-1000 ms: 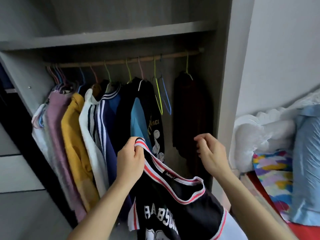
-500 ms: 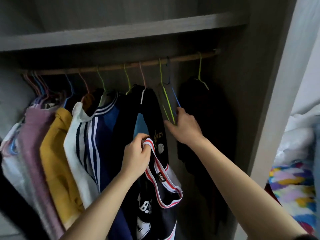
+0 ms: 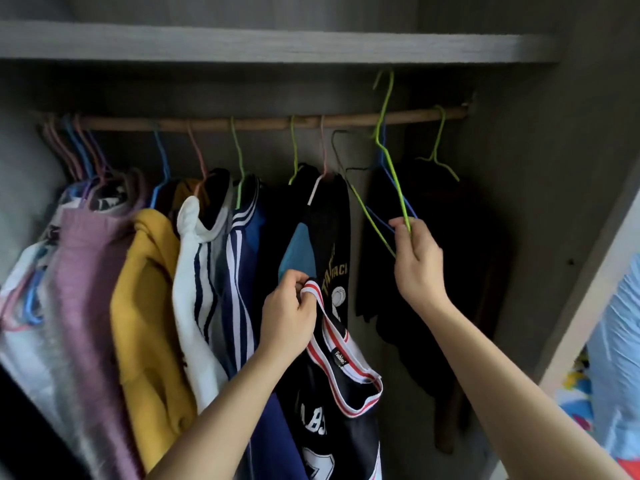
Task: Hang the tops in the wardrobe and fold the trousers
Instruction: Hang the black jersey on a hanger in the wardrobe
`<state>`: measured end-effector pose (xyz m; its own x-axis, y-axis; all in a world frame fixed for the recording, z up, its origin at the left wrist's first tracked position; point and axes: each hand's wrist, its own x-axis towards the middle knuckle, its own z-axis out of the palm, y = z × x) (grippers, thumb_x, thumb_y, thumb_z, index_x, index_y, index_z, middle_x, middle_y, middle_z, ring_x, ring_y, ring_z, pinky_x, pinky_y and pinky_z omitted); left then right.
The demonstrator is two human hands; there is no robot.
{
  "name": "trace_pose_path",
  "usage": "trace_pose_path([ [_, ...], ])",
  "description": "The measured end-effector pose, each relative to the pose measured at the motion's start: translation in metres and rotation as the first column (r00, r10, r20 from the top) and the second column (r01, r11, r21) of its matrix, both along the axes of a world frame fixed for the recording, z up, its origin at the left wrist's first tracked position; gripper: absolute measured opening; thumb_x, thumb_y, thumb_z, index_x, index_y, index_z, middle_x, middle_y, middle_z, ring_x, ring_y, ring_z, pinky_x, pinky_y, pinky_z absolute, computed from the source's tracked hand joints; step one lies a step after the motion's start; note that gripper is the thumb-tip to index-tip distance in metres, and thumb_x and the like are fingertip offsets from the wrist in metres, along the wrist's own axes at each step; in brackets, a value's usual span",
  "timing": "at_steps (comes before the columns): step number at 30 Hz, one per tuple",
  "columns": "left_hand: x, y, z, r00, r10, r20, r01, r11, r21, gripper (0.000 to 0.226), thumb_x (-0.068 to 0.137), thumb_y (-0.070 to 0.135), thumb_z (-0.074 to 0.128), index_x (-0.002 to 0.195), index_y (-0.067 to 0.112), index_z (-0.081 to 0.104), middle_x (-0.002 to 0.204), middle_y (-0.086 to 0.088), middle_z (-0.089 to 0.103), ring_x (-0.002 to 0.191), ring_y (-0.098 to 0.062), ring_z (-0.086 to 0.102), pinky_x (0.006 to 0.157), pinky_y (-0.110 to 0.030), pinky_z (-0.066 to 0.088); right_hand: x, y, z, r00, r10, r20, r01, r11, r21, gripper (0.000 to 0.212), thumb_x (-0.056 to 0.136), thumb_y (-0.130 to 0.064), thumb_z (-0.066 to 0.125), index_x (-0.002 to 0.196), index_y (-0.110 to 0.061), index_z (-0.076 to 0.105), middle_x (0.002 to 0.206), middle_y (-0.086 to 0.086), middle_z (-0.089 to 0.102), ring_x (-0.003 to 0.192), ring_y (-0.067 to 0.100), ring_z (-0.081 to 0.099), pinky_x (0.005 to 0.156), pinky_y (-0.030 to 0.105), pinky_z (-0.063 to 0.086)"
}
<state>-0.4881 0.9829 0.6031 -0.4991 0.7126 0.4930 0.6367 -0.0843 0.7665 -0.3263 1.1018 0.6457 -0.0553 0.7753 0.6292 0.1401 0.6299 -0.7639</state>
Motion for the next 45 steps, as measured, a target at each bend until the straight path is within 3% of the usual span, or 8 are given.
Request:
trace_pose_path([
  [6,0.009,-0.005,-0.031,0.962,-0.184,0.201,0.169,0.982,0.088,0.016,0.099,0.019,0.054,0.113,0.02,0.061,0.1,0.01,0.066,0.09,0.001,0.062,0.074,-0.009,0.046,0.042,-0.083,-0.078,0.985,-0.092,-0.147,0.08,0.993,-0.086,0.021,0.101,-0.027,0.046,0.09,-0.024,0.064,0.058,-0.004,0.042,0.054,0.007,0.039,0.05,0.024,0.033],
  [10,0.039,0.004,-0.045,0.667,-0.305,0.68,0.376,0.925,0.047,0.025,0.103,0.036,0.045,0.107,0.026,0.068,0.11,0.007,0.071,0.104,-0.005,0.064,0.083,-0.017,0.048,0.079,-0.136,-0.127,0.929,-0.099,-0.357,0.002,0.965,-0.263,0.032,0.091,-0.017,0.043,0.063,-0.027,0.054,0.056,-0.014,0.034,0.049,0.005,0.032,0.05,0.019,0.032],
  [15,0.075,0.003,-0.063,0.458,-0.408,0.79,0.603,0.796,0.062,0.026,0.102,0.031,0.047,0.109,0.02,0.069,0.101,-0.004,0.074,0.082,-0.013,0.061,0.077,-0.03,0.048,0.129,-0.19,-0.176,0.973,-0.089,-0.211,-0.013,0.898,-0.439,0.032,0.084,-0.02,0.05,0.053,-0.023,0.041,0.052,-0.003,0.034,0.048,0.012,0.031,0.048,0.022,0.03],
  [18,0.092,-0.005,-0.074,0.564,-0.477,0.673,0.631,0.776,0.022,0.016,0.102,0.029,0.05,0.109,0.028,0.064,0.102,0.008,0.067,0.093,-0.002,0.063,0.083,-0.021,0.047,0.154,-0.201,-0.187,0.998,-0.045,0.038,0.058,0.88,-0.471,0.023,0.089,-0.027,0.067,0.07,-0.014,0.065,0.061,0.002,0.058,0.059,0.011,0.054,0.059,0.023,0.045],
  [22,0.11,-0.02,-0.081,0.676,-0.565,0.472,0.664,0.746,-0.059,0.006,0.1,0.02,0.053,0.102,0.022,0.057,0.068,0.015,0.064,0.061,0.005,0.058,0.061,-0.012,0.046,0.16,-0.2,-0.169,0.99,0.023,-0.137,-0.09,0.861,-0.501,0.034,0.084,-0.038,0.074,0.115,-0.026,0.068,0.074,0.003,0.06,0.07,0.014,0.06,0.068,0.024,0.052],
  [30,0.128,-0.035,-0.108,0.967,-0.239,-0.093,0.212,0.95,-0.231,0.022,0.085,0.008,0.066,0.103,0.021,0.066,0.096,0.007,0.059,0.078,-0.009,0.061,0.073,-0.014,0.043,0.188,-0.209,-0.155,0.986,-0.132,0.106,0.163,0.913,-0.375,0.024,0.101,-0.04,0.054,0.095,-0.025,0.072,0.057,-0.019,0.046,0.06,-0.003,0.05,0.058,0.012,0.036],
  [34,0.138,-0.037,-0.122,0.99,-0.128,-0.055,0.102,0.936,-0.337,0.004,0.088,0.016,0.062,0.089,0.02,0.063,0.072,0.003,0.065,0.075,-0.024,0.062,0.068,-0.029,0.04,0.228,-0.226,-0.168,0.965,-0.089,0.245,0.187,0.89,-0.415,0.024,0.099,-0.042,0.054,0.089,-0.027,0.07,0.055,-0.013,0.044,0.052,0.002,0.04,0.051,0.019,0.033],
  [45,0.149,-0.033,-0.135,0.999,-0.018,-0.049,-0.004,0.909,-0.416,0.016,0.093,0.025,0.055,0.089,0.01,0.053,0.081,-0.007,0.065,0.081,-0.033,0.057,0.071,-0.038,0.043,0.294,-0.238,-0.165,0.887,0.049,0.458,0.182,0.876,-0.446,0.022,0.099,-0.037,0.053,0.084,-0.043,0.068,0.047,-0.007,0.04,0.046,0.007,0.042,0.05,0.018,0.034],
])
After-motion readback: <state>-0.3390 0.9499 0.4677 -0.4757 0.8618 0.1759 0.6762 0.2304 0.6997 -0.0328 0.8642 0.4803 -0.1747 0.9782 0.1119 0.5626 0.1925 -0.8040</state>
